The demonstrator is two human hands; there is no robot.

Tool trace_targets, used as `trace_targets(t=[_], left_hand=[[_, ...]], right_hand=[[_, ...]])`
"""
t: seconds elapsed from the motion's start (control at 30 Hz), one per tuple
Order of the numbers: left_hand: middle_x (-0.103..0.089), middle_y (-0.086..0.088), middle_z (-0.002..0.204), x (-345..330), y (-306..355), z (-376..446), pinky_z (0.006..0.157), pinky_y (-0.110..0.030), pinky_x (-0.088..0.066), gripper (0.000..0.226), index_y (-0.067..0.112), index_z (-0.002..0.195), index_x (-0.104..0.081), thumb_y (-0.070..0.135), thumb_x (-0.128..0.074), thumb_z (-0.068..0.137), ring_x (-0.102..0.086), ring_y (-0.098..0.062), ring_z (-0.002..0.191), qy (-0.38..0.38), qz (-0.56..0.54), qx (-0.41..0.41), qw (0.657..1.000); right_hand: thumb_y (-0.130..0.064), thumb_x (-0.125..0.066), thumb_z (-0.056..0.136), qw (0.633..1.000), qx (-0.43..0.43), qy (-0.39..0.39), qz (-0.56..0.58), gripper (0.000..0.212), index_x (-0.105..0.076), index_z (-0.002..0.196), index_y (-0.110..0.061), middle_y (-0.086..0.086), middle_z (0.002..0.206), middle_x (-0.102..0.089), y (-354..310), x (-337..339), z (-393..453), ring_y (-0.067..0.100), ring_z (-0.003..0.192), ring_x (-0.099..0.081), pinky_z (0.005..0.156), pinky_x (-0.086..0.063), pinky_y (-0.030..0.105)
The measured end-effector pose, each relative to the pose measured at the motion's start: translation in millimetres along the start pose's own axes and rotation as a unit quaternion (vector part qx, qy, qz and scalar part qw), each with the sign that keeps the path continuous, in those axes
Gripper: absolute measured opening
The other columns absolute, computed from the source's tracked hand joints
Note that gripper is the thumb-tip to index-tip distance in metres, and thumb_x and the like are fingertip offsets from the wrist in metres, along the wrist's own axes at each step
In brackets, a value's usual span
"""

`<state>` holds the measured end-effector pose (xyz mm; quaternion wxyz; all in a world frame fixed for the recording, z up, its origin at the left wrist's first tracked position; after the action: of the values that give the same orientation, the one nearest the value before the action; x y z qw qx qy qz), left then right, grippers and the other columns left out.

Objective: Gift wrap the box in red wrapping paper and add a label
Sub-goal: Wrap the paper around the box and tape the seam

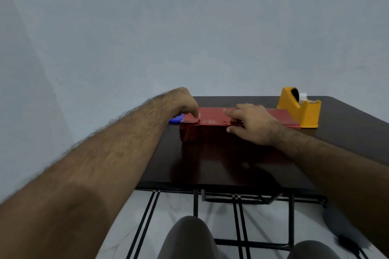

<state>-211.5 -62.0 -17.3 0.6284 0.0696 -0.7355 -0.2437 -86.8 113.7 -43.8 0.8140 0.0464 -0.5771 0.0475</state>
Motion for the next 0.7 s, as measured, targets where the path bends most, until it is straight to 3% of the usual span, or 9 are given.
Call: trace_targets(t=[0.07,0.13,0.2,0.33,0.43,0.5,0.53,0.63,0.7], left_hand=[[-0.064,-0.005,0.084,0,8,-3,0.060,-0.031,-0.048,0.055,0.006,0.099,-0.065,0.049,-0.093,0.077,-0.063,-0.022,0.073,0.047,-0.024,-0.026,0.998],[-0.066,-0.003,0.093,-12,12,-7,0.064,-0.032,-0.048,0.070,0.012,0.099,-0.062,0.065,-0.094,0.066,-0.067,-0.024,0.087,0.041,-0.017,-0.039,0.998],[-0.070,-0.002,0.096,-21,9,-7,0.065,-0.032,-0.048,0.077,0.014,0.099,-0.065,0.071,-0.095,0.057,-0.068,-0.022,0.088,0.024,-0.001,-0.033,0.999],[-0.067,-0.006,0.096,-16,-5,1,0.062,-0.033,-0.047,0.068,0.013,0.096,-0.062,0.057,-0.100,0.061,-0.066,-0.025,0.086,0.015,-0.019,-0.006,1.000],[-0.070,-0.009,0.102,-4,5,0,0.063,-0.034,-0.049,0.051,0.012,0.091,-0.061,0.044,-0.096,0.073,-0.066,-0.024,0.088,0.066,0.024,-0.049,0.996],[-0.072,-0.004,0.116,-1,21,-8,0.076,-0.033,-0.054,0.038,0.017,0.100,-0.068,0.042,-0.090,0.080,-0.066,-0.019,0.099,0.100,0.019,-0.141,0.985],[-0.069,0.000,0.128,-4,29,-13,0.087,-0.033,-0.054,0.042,0.022,0.112,-0.070,0.044,-0.089,0.081,-0.064,-0.017,0.110,0.090,0.010,-0.198,0.976],[-0.041,0.008,0.165,-33,44,-31,0.121,-0.040,-0.035,0.093,0.039,0.157,-0.047,0.058,-0.090,0.076,-0.039,-0.015,0.150,-0.048,0.055,-0.324,0.943],[-0.016,0.012,0.178,-54,43,-32,0.132,-0.056,-0.009,0.118,0.041,0.168,-0.023,0.072,-0.085,0.072,-0.011,-0.015,0.164,-0.075,0.201,-0.357,0.909]], right_hand=[[-0.053,-0.069,0.095,0.999,-0.011,0.034,0.030,0.067,-0.051,0.155,-0.028,-0.007,0.122,-0.063,4,4,-3,0.018,0.120,-0.059,0.104,-0.047,0.039],[-0.049,-0.073,0.094,0.997,-0.009,0.056,0.051,0.059,-0.062,0.146,-0.025,-0.005,0.128,-0.065,7,4,-7,0.017,0.119,-0.060,0.103,-0.048,0.034],[-0.048,-0.073,0.094,0.997,0.004,0.065,0.048,0.047,-0.072,0.135,-0.025,-0.004,0.126,-0.064,6,2,-12,0.018,0.116,-0.060,0.101,-0.048,0.032],[-0.054,-0.067,0.095,0.995,0.018,0.085,-0.038,0.042,-0.077,0.127,-0.028,-0.004,0.120,-0.068,3,1,-17,0.023,0.113,-0.058,0.096,-0.050,0.043],[-0.068,-0.066,0.087,0.987,-0.022,0.134,-0.083,0.053,-0.081,0.113,-0.026,-0.005,0.124,-0.068,7,14,-22,0.022,0.118,-0.056,0.098,-0.046,0.043],[-0.079,-0.065,0.080,0.987,-0.049,0.132,-0.082,0.069,-0.076,0.124,-0.027,-0.005,0.135,-0.064,10,20,-24,0.021,0.128,-0.052,0.106,-0.043,0.044],[-0.084,-0.064,0.077,0.989,-0.059,0.106,-0.082,0.080,-0.070,0.134,-0.028,-0.005,0.143,-0.060,11,19,-24,0.021,0.135,-0.049,0.111,-0.041,0.044],[-0.090,-0.055,0.079,0.992,-0.050,0.016,-0.112,0.095,-0.053,0.152,-0.029,-0.006,0.156,-0.052,7,9,-25,0.020,0.146,-0.043,0.119,-0.033,0.044],[-0.084,-0.048,0.088,0.989,-0.028,-0.005,-0.143,0.088,-0.046,0.156,-0.029,-0.006,0.161,-0.048,5,2,-29,0.019,0.149,-0.041,0.122,-0.027,0.042]])
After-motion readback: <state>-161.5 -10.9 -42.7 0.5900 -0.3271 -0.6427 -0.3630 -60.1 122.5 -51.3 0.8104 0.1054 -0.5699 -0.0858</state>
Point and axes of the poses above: each hand's wrist, its own z-axis towards the middle knuckle, its own x-axis out of the back of the hand, y = z × x, the point moved 8 cm from there along z, towards the middle knuckle
